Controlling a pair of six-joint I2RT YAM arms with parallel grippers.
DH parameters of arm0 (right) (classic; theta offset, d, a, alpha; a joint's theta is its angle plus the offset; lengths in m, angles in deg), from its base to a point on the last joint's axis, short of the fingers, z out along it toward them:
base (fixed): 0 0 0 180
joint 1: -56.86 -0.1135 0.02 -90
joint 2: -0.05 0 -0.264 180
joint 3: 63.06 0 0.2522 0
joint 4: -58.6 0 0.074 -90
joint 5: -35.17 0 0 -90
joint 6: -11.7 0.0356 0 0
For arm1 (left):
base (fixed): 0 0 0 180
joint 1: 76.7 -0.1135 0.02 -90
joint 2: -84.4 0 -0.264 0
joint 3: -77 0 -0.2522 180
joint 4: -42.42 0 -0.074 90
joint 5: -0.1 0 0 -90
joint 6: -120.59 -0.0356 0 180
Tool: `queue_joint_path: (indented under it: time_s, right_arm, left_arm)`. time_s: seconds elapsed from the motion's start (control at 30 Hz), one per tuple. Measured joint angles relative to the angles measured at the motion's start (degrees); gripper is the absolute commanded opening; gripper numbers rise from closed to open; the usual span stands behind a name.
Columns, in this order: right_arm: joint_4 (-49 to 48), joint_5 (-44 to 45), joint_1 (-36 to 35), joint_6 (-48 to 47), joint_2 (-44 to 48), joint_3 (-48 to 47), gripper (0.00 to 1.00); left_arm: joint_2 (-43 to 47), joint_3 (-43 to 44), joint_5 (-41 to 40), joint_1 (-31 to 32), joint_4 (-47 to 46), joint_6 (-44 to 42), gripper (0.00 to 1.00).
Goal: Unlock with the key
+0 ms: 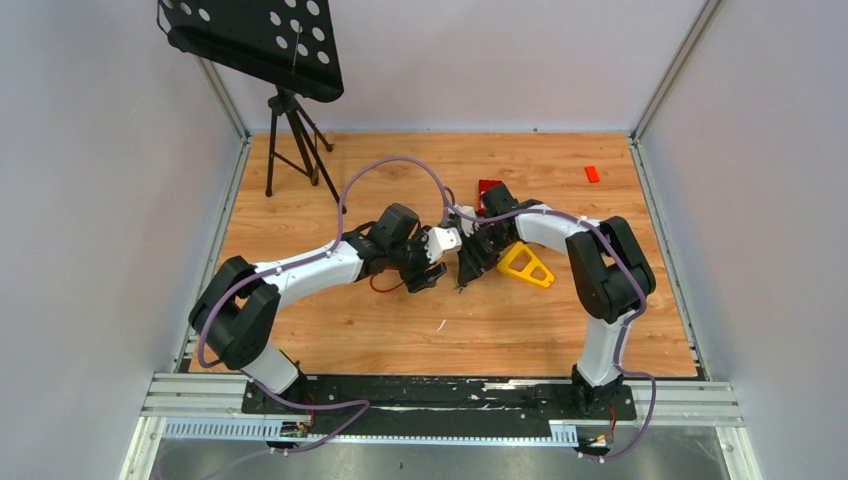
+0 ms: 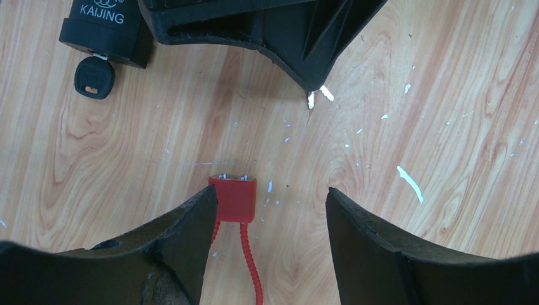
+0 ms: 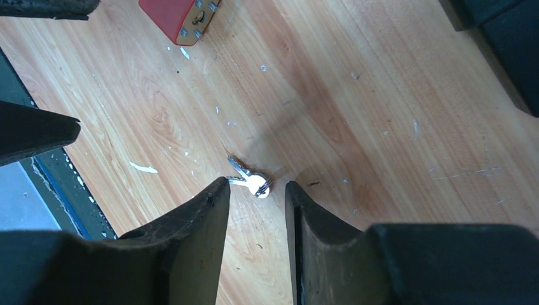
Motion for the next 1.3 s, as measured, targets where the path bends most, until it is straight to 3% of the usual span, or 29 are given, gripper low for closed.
queue_joint_path:
  time_s: [0.07,0.3,0.53,0.8,1.0,1.3]
  right_arm:
    - [-0.11,0.61,-0.26,0.00,0.00,0.00,0.32]
    - [-0.13,1.97,-0.70,-0.02,-0.35,0.00,0.01]
    - [0.66,-0.04,-0.13,-0.15,-0.52,-0.83,0.00]
    - [4.20,-15.78,6.47,-3.45,4.76,-3.91,0.00]
    - [7.65,-22.40,7.26,-9.94,12.74,-5.07,0.00]
    - [11.54,-26.62,6.93,-15.50,16.96,-5.51,0.00]
  left_arm:
    - [0.00,0.00,0.02,-0.02,0.00,0.00,0.71]
    - [0.00,-0.35,0.07,-0.07,-0.13,0.00,0.71]
    - [0.00,-0.35,0.92,-0.09,-0.15,-0.02,0.71]
    - [-0.09,1.73,4.48,0.07,0.15,-1.97,0.70]
    - [-0.35,8.61,9.16,0.04,-0.33,-3.58,0.67]
    - [0.63,8.31,17.99,0.04,-1.75,-11.43,0.64]
